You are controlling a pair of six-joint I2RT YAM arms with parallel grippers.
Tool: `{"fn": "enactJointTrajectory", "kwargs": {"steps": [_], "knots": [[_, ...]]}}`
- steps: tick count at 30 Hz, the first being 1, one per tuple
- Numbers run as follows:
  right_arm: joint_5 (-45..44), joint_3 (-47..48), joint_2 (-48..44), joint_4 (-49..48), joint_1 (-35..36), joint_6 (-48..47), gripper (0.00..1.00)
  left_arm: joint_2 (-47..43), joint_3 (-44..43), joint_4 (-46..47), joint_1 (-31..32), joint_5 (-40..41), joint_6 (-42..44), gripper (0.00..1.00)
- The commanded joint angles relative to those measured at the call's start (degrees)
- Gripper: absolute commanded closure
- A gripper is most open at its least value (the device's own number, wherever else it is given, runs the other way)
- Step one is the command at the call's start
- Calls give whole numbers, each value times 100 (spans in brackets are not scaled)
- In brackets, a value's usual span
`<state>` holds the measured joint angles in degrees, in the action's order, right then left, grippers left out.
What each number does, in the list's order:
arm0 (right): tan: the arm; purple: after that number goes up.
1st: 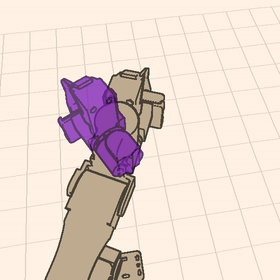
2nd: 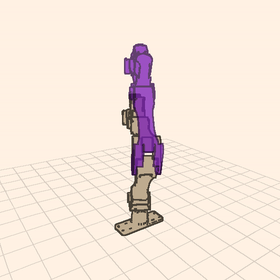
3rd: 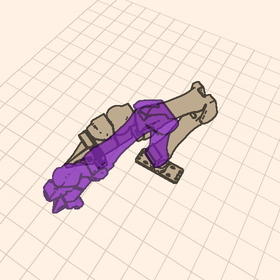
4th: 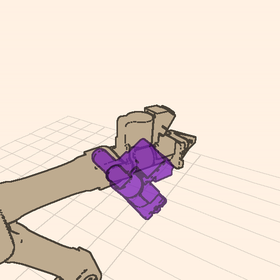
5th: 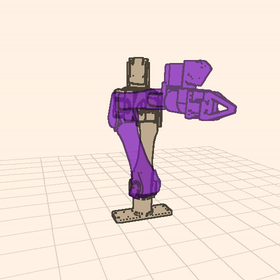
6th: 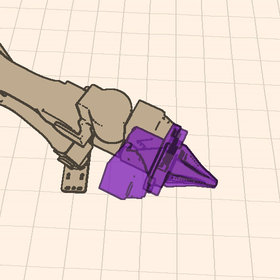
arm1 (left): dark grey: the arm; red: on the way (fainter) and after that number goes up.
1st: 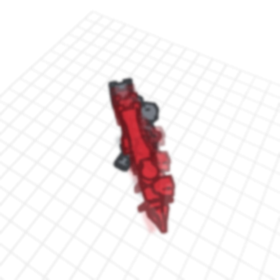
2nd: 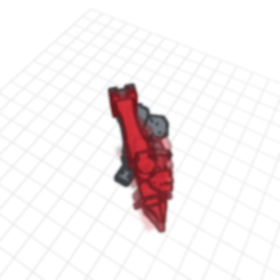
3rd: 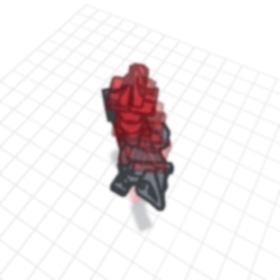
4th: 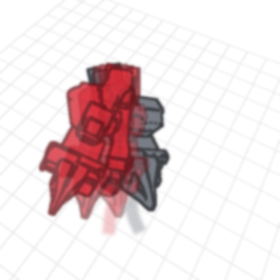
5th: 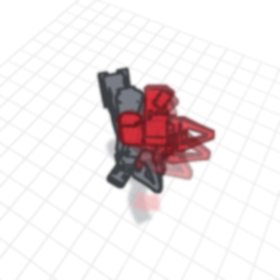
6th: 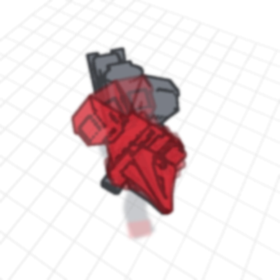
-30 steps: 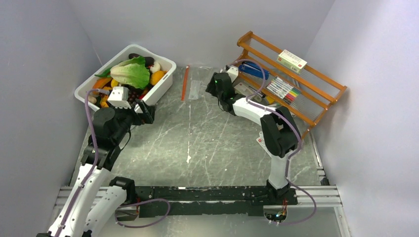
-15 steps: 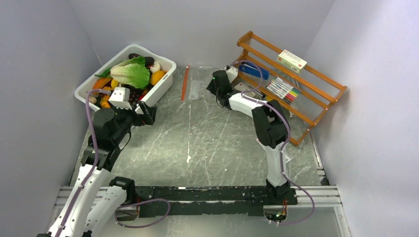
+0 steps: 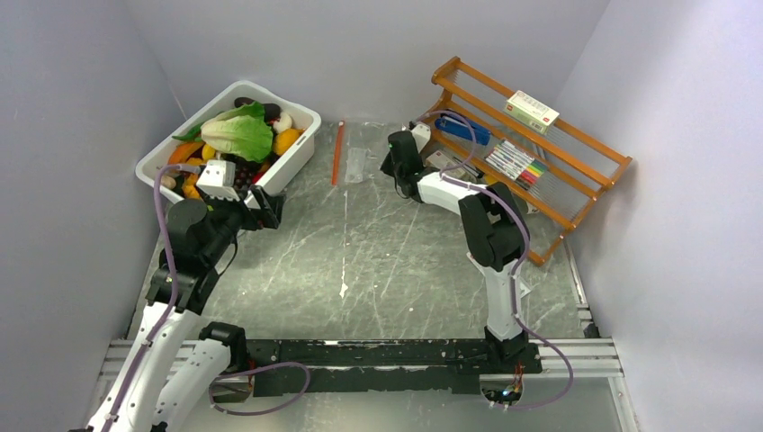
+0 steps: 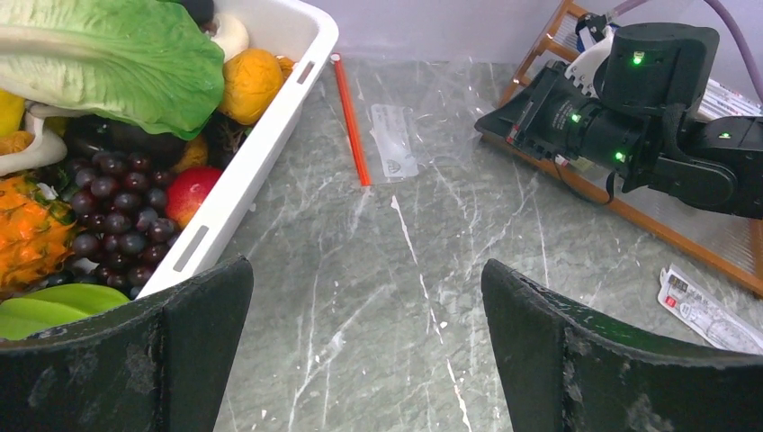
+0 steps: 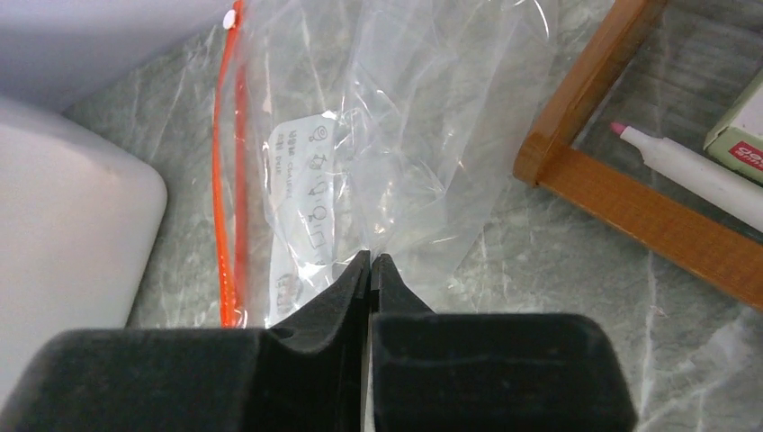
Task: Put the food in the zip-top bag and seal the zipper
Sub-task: Pick up the zipper food storage bag at the center of the board.
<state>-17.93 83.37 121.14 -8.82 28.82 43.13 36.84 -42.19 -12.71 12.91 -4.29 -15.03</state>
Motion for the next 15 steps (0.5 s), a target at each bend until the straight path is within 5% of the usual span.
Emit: {"fn": "enactJointTrajectory", "kwargs": {"steps": [1,15], "knots": [[237,-251,-454,-393,-25,-558,100,-67,22,126,-52,-25,64,3],[1726,-1639,-2568,-347,-28,-1192,100,241,203,982,-51,-1991,730,10]]}}
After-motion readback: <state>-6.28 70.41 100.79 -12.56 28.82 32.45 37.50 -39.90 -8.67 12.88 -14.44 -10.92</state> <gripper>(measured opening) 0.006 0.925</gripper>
